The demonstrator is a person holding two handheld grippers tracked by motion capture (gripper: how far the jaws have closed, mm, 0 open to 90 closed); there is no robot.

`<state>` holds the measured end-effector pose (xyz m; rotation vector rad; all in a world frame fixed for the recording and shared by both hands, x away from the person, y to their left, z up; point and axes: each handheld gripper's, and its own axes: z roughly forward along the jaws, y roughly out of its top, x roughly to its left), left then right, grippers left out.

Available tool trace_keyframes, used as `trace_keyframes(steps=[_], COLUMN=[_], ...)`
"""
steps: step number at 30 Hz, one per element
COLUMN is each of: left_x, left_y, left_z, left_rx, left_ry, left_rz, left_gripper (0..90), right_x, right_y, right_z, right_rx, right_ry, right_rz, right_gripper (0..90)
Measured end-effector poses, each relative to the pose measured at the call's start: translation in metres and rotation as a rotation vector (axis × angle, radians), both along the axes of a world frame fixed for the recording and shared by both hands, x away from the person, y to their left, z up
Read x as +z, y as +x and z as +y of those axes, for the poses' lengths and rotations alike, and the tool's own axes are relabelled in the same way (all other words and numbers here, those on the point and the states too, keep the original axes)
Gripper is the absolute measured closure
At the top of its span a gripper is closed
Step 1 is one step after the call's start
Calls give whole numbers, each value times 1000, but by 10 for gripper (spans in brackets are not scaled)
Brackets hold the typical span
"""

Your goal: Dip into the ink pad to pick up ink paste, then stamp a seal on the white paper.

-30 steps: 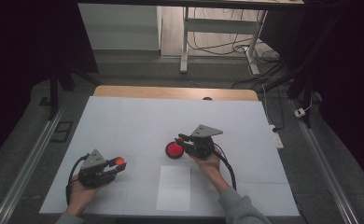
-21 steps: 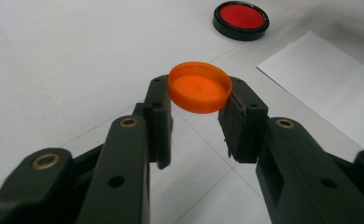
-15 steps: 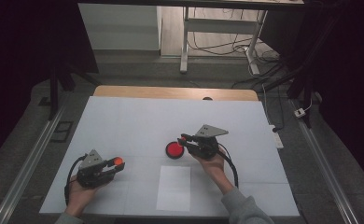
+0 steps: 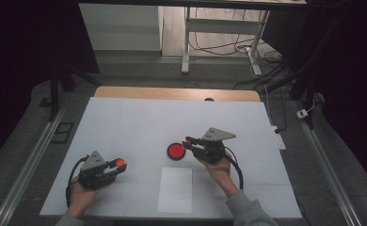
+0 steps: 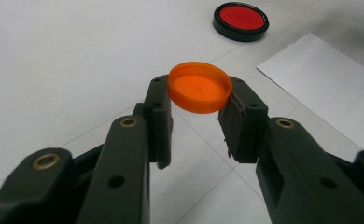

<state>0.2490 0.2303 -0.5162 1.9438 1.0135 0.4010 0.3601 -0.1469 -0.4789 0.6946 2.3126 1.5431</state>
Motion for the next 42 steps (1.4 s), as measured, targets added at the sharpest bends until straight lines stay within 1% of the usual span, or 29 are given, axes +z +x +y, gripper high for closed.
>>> trace_keyframes(steps=[9, 16, 18, 22, 31, 37, 42], left_x=[0, 0, 0, 0, 0, 0, 1], left_y=[1, 1, 1, 0, 0, 0, 0], left_z=[0, -1, -1, -1, -1, -2, -2], left_rx=[-1, -2, -2, -2, -1, -3, -6], left_ry=[1, 4, 5, 7, 8, 10, 12], left_rz=[-3, -3, -3, -4, -5, -6, -7], left_gripper=[646, 646, 647, 646, 646, 646, 646], right_x=[5, 6, 6, 7, 6, 5, 4], right_y=[-6, -9, -11, -14, -20, -24, -25], right_z=[-8, -11, -12, -14, -18, -19, -18], right_rx=[9, 12, 17, 16, 18, 22, 25], right_ry=[15, 16, 7, 6, 3, 11, 7], right_rz=[5, 11, 11, 9, 16, 20, 26], right_gripper=[726, 726, 725, 726, 726, 725, 725])
